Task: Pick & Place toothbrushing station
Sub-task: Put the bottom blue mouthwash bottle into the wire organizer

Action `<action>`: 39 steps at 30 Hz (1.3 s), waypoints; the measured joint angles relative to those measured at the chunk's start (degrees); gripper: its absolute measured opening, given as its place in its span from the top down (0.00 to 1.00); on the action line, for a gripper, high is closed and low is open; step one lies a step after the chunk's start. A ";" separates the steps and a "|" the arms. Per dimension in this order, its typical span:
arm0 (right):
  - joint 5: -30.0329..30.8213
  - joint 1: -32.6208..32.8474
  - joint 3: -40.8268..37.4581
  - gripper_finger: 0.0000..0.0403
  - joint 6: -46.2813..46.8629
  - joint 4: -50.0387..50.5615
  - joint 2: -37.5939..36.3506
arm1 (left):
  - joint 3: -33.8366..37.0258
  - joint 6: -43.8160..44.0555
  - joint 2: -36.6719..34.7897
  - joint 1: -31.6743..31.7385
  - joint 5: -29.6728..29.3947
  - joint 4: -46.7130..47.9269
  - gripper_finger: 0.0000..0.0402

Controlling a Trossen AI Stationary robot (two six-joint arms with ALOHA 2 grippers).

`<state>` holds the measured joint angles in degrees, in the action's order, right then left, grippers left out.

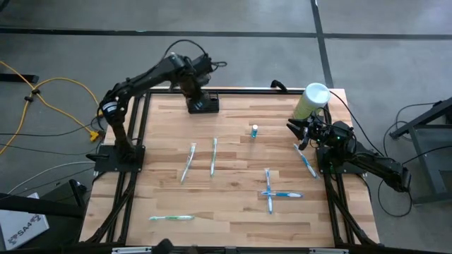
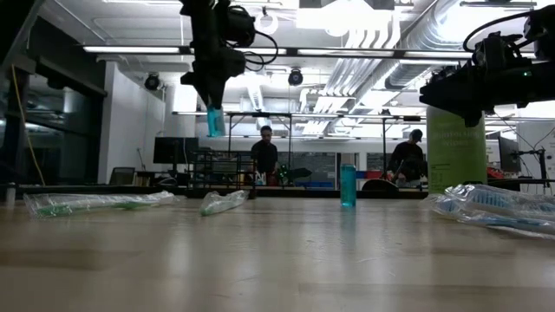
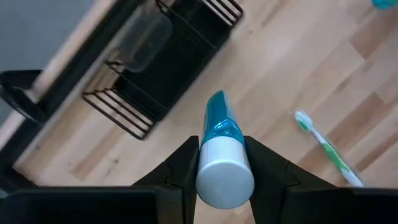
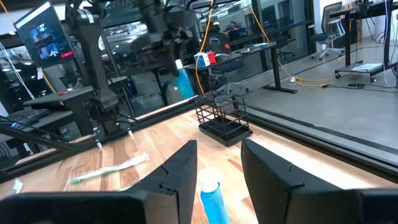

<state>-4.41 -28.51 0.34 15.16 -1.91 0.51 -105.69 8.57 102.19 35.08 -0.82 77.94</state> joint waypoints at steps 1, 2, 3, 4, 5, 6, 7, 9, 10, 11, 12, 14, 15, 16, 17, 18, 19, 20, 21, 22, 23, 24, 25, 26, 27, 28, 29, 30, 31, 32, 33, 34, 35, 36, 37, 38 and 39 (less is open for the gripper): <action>0.00 0.02 0.00 0.71 0.00 0.00 0.00 | -0.78 -0.37 0.50 0.54 -0.10 0.27 0.76; -0.02 0.00 0.00 0.71 0.00 0.00 0.00 | -1.32 -0.92 0.85 1.07 -0.18 0.33 0.76; -0.02 0.02 0.00 0.71 0.00 0.00 0.00 | -1.74 -1.49 1.04 1.72 -0.28 0.28 0.76; 0.00 0.00 0.00 0.71 0.00 0.00 0.00 | -1.94 -1.94 1.23 2.28 -0.42 0.09 0.76; -0.02 0.00 -0.02 0.71 0.00 0.00 0.00 | -1.99 -2.37 1.35 2.73 -0.49 -0.07 0.76; -0.02 0.00 -0.01 0.71 -0.01 0.00 0.00 | -1.99 -2.60 1.42 3.34 -0.62 -0.11 0.76; -0.02 0.00 -0.01 0.71 -0.01 0.00 0.00 | -1.99 -2.64 1.55 4.01 -0.86 -0.07 0.76; -0.01 0.00 0.00 0.71 0.00 0.00 0.00 | -1.99 -2.83 2.04 4.74 -1.89 -0.46 0.76; -0.01 0.01 -0.01 0.71 -0.01 0.00 0.00 | -1.99 -3.19 2.26 4.99 -2.45 -0.77 0.76; -0.01 0.01 0.00 0.71 0.00 0.00 0.00 | -1.99 -3.88 2.51 5.25 -2.54 -0.96 0.76; -0.02 0.01 -0.01 0.71 0.00 0.00 0.00 | -1.99 -4.62 2.66 5.44 -2.45 -1.28 0.76; -0.02 0.00 0.00 0.71 0.00 0.00 0.00 | -1.99 -6.10 2.72 5.56 -2.47 -2.69 0.76; -0.01 0.02 0.00 0.71 -0.01 0.00 0.00 | -1.99 -6.90 2.85 5.53 -2.56 -3.36 0.76; -0.02 0.00 0.00 0.71 0.00 0.00 0.00 | -1.99 -7.36 3.03 5.43 -2.60 -3.89 0.76; 0.00 0.00 -0.02 0.71 0.00 0.00 0.00 | -1.99 -7.48 3.23 5.34 -2.60 -4.14 0.76; -0.01 0.01 0.00 0.71 0.00 0.00 0.00 | -1.99 -7.49 3.52 5.34 -2.60 -4.15 0.76; -0.02 0.00 0.00 0.71 -0.01 0.00 0.00 | -1.99 -7.51 3.73 5.34 -2.60 -4.33 0.76; -0.02 0.02 -0.01 0.71 0.00 0.00 0.00 | -1.99 -7.51 3.81 5.34 -2.57 -4.59 0.76; -0.02 0.01 -0.01 0.71 0.00 0.00 0.00 | -1.99 -7.51 3.83 5.34 -2.60 -4.61 0.76; -0.02 0.00 0.00 0.71 0.00 0.00 0.00 | -1.99 -7.54 3.83 5.34 -2.67 -4.47 0.76; 0.00 0.00 0.00 0.71 0.00 0.00 0.00 | -1.99 -7.52 3.88 5.27 -2.75 -4.53 0.76; -0.02 0.00 -0.02 0.71 0.00 0.00 0.00 | -1.99 -7.50 4.05 5.04 -2.79 -4.67 0.76; -0.02 0.00 0.00 0.71 -0.02 0.00 0.00 | -1.99 -7.40 4.17 4.93 -2.82 -4.68 0.76; -0.01 0.00 0.00 0.71 0.00 0.00 0.00 | -1.97 -7.28 4.27 4.91 -2.95 -4.52 0.76; -0.02 0.02 0.00 0.71 0.00 0.00 0.00 | -1.97 -7.30 4.27 4.89 -3.03 -4.42 0.76; -0.02 0.01 0.00 0.71 -0.01 0.00 0.00 | -1.97 -7.32 4.29 4.78 -3.29 -4.47 0.76; -0.02 0.00 -0.01 0.71 0.00 0.00 0.00 | -1.99 -7.32 4.40 4.50 -4.02 -4.49 0.76; -0.02 0.01 0.00 0.71 -0.01 0.00 0.00 | -1.99 -7.32 4.52 4.28 -4.06 -4.43 0.76; -0.02 0.01 -0.02 0.71 0.00 0.00 0.00 | -1.95 -7.30 4.69 4.17 -4.22 -4.38 0.76; -0.02 0.02 0.00 0.71 0.00 0.00 0.00 | -1.95 -7.21 5.01 4.09 -4.57 -4.36 0.76; -0.02 0.00 -0.02 0.71 0.00 0.00 0.00 | -1.95 -6.82 5.22 3.77 -5.20 -4.33 0.76; -0.02 0.02 0.00 0.71 0.00 0.00 0.00 | -1.95 -6.28 5.35 3.59 -5.42 -4.11 0.76; -0.02 0.00 -0.02 0.71 0.00 0.00 0.00 | -1.95 -5.64 5.50 3.55 -5.50 -3.58 0.76; -0.03 0.02 0.00 0.71 0.00 0.00 0.00 | -1.95 -4.92 5.77 3.51 -5.51 -3.29 0.76; -0.02 0.01 -0.01 0.71 0.00 0.00 0.00 | -1.95 -4.18 6.03 3.30 -5.59 -3.29 0.76; -0.02 0.02 -0.02 0.71 0.00 0.00 0.00 | -1.95 -3.63 6.24 3.22 -5.57 -3.21 0.76; -0.04 0.02 0.00 0.71 0.00 0.00 0.00 | -1.92 -3.06 6.55 3.22 -5.62 -2.88 0.76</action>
<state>-4.44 -28.49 0.34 15.16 -1.91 0.51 -107.61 5.52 108.74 38.30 -6.45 75.05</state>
